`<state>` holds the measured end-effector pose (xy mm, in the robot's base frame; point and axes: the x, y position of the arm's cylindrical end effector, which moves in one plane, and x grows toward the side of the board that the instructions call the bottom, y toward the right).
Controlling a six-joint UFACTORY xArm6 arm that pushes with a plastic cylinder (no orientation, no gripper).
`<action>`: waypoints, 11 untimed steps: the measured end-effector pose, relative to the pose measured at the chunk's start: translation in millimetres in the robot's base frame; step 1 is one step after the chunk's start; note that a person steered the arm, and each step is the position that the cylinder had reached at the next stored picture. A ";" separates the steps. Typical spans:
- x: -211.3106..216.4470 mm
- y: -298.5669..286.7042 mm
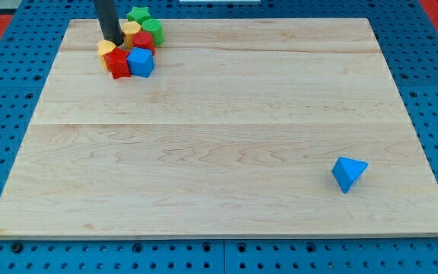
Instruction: Push the green star to the top center
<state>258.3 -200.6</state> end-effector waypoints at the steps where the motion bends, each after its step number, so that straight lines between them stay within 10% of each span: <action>1: -14.0 -87.4; 7: -67.1 47.3; 11: -7.2 299.7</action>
